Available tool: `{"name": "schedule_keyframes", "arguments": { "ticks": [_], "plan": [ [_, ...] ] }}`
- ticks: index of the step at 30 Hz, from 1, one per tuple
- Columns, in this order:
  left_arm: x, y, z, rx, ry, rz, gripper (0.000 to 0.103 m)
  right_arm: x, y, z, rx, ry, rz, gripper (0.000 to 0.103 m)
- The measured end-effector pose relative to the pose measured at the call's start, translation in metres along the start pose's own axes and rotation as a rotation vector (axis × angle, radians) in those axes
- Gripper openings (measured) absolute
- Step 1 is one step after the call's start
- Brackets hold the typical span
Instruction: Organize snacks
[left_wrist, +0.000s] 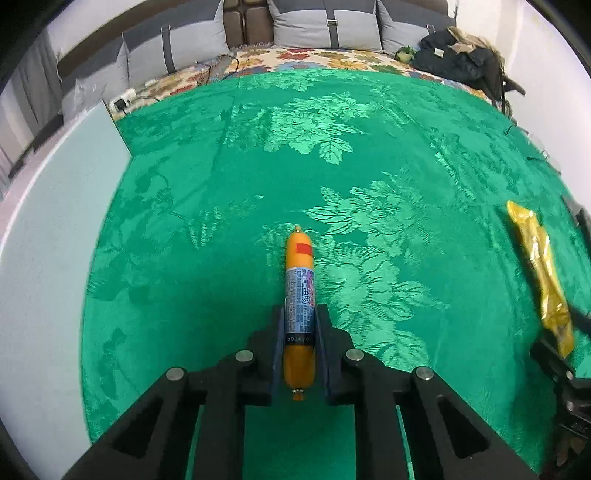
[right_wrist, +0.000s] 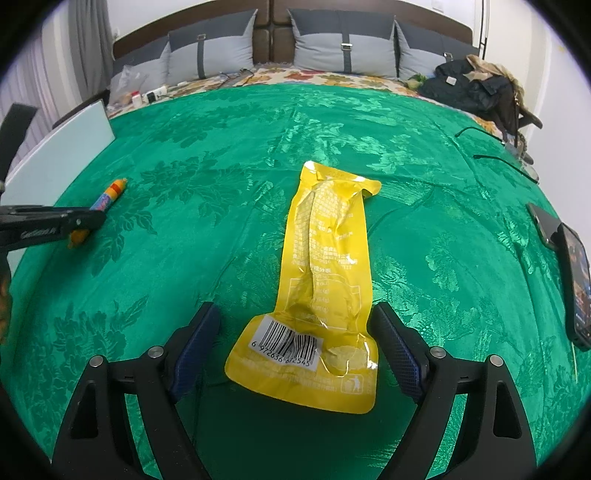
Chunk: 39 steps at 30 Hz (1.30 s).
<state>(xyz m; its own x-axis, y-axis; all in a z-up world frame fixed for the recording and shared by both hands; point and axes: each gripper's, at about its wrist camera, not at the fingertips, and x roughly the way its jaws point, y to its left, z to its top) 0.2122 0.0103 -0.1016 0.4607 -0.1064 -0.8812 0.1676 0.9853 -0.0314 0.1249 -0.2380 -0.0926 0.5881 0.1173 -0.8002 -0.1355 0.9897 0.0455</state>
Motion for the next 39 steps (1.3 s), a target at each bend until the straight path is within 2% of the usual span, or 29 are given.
{"name": "schedule_keyframes", "arguments": {
  "ticks": [3,4,6,10,13,15,16,17,21,24,26,29,33,36,39],
  "plan": [
    [-0.011,0.008,-0.008,-0.054,-0.014,-0.071,0.015,-0.018,-0.034,0.005,0.216,-0.004,0.169,0.086],
    [-0.014,0.010,-0.011,-0.058,-0.020,-0.079,0.015,-0.025,-0.048,0.010,0.290,-0.026,0.199,0.086],
    [-0.022,0.014,-0.018,-0.079,-0.033,-0.103,0.015,-0.030,-0.063,0.026,0.342,-0.024,0.184,0.086],
    [-0.042,0.022,-0.029,-0.150,-0.052,-0.156,0.015,0.007,-0.055,0.066,0.247,0.179,0.144,0.087],
    [-0.065,0.028,-0.035,-0.181,-0.080,-0.188,0.015,0.042,-0.029,0.068,0.107,0.344,0.065,0.085],
    [-0.087,0.034,-0.040,-0.199,-0.107,-0.214,0.015,0.040,-0.014,0.066,-0.001,0.330,-0.021,0.079],
    [-0.100,0.038,-0.043,-0.212,-0.122,-0.228,0.015,0.036,-0.013,0.063,-0.003,0.330,-0.042,0.054],
    [-0.111,0.042,-0.046,-0.223,-0.136,-0.239,0.015,0.032,-0.016,0.062,0.022,0.325,-0.045,0.051],
    [-0.157,0.064,-0.056,-0.279,-0.204,-0.282,0.015,0.006,-0.045,0.052,0.209,0.296,0.050,0.051],
    [-0.192,0.088,-0.062,-0.334,-0.259,-0.322,0.015,-0.027,-0.047,0.063,0.310,0.232,0.167,0.051],
    [-0.209,0.104,-0.063,-0.368,-0.291,-0.332,0.015,-0.050,-0.028,0.080,0.304,0.189,0.230,0.050],
    [-0.235,0.142,-0.066,-0.434,-0.336,-0.328,0.015,-0.083,0.036,0.115,0.233,0.124,0.368,0.050],
    [-0.260,0.203,-0.075,-0.484,-0.379,-0.199,0.015,-0.107,0.134,0.150,0.163,0.090,0.572,0.050],
    [-0.261,0.251,-0.088,-0.532,-0.365,-0.115,0.015,-0.115,0.217,0.168,0.101,0.095,0.709,0.050],
    [-0.250,0.297,-0.106,-0.573,-0.322,-0.004,0.015,-0.110,0.294,0.174,0.035,0.130,0.788,0.051]
  ]
}}
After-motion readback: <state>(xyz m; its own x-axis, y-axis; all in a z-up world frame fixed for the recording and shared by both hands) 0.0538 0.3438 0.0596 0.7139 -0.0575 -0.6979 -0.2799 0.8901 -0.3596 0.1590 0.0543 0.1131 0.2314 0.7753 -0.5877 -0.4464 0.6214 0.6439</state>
